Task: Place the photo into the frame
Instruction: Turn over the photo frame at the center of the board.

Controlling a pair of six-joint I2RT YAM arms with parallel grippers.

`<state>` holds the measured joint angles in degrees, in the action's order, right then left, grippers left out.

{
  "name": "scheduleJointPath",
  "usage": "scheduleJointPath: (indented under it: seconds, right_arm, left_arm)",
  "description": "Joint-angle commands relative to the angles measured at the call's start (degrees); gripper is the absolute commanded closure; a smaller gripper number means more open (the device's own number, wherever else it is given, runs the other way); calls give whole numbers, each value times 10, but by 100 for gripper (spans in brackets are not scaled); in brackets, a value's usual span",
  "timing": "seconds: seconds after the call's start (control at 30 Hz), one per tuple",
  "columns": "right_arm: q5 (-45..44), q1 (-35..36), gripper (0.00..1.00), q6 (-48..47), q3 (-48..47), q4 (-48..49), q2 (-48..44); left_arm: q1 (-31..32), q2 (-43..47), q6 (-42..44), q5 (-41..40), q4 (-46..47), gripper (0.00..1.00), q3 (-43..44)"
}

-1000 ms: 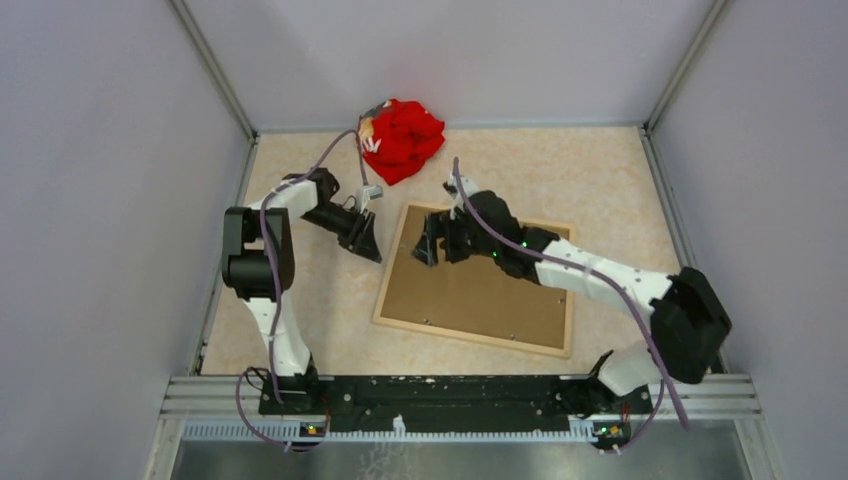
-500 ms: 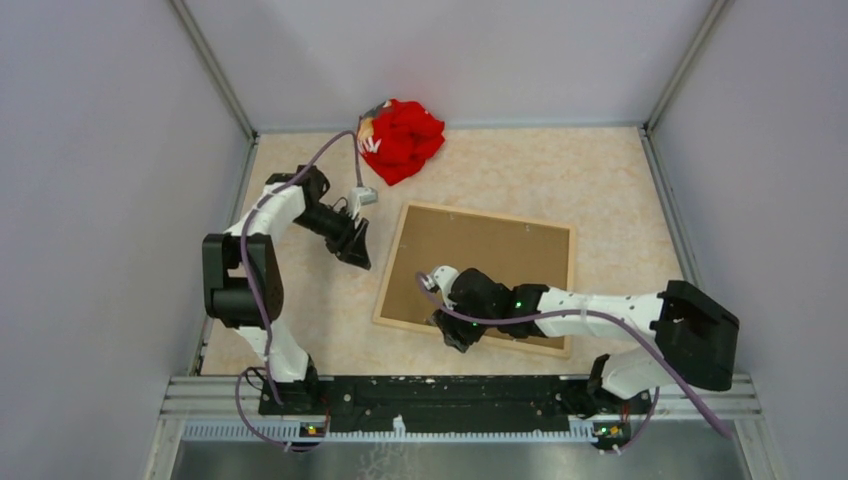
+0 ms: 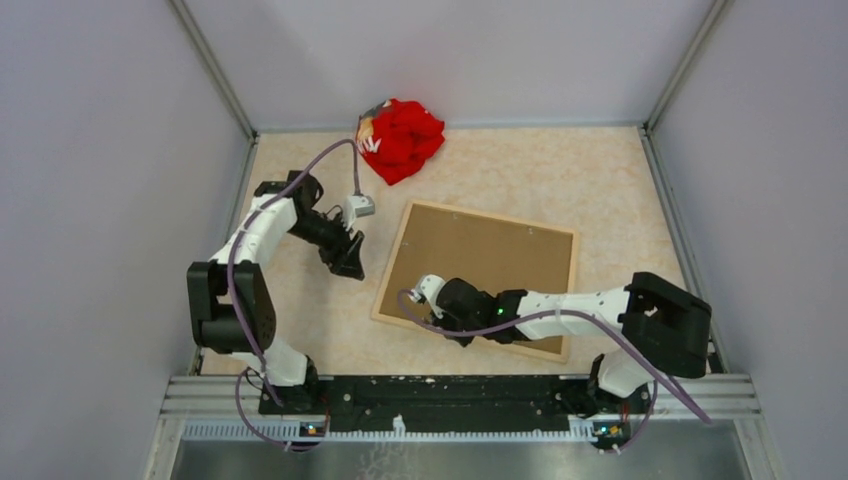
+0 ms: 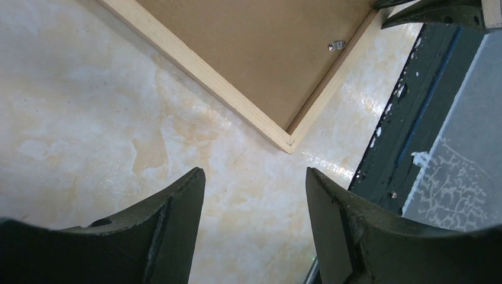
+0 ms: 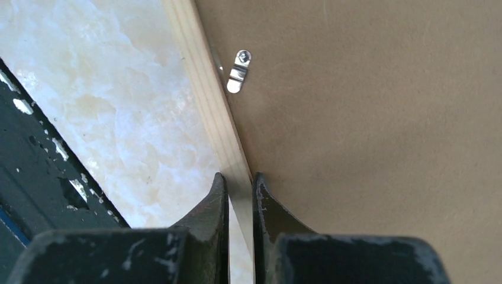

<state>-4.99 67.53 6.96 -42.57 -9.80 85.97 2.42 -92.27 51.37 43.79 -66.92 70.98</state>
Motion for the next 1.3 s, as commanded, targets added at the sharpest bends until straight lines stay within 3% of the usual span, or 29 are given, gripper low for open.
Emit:
scheduleJointPath:
  seconds: [0.0,0.2,0.37,0.47,0.6,0.73,0.8,0.9,1.17,1.2,1.27]
  right_arm:
    - [-48,6,100,6,-32,-22,16]
    - [-31,5,100,-4,-153,-83,-18]
    - [25,-6,100,-8,-253,-125,-9]
    - [72,-20,100,2,-297,-147,8]
    - [99,-34,100,7,-342,-171,17]
    - [119,-39,100,10,-375,-189,20]
    - [125,-40,100,10,-393,-202,25]
    - [126,-41,100,8,-416,-220,32]
    - [123,-45,100,8,-465,-248,43]
    - [119,-46,95,3,-472,-257,43]
    - [99,-46,72,-13,-484,-279,40]
  left_arm:
    - [0,73,36,-9,33,30,-47]
    - [3,245,207,3,105,29,-150]
    - [10,443,377,26,222,14,-272]
    - [18,520,454,34,261,11,-327]
    - [24,552,548,30,241,11,-354]
    - [25,575,564,42,316,15,-384]
    - [26,574,579,49,344,21,-391]
    - [30,554,589,54,358,39,-379]
    - [50,493,594,10,311,74,-325]
    - [52,490,583,12,310,78,-318]
    - [57,485,545,15,311,83,-303]
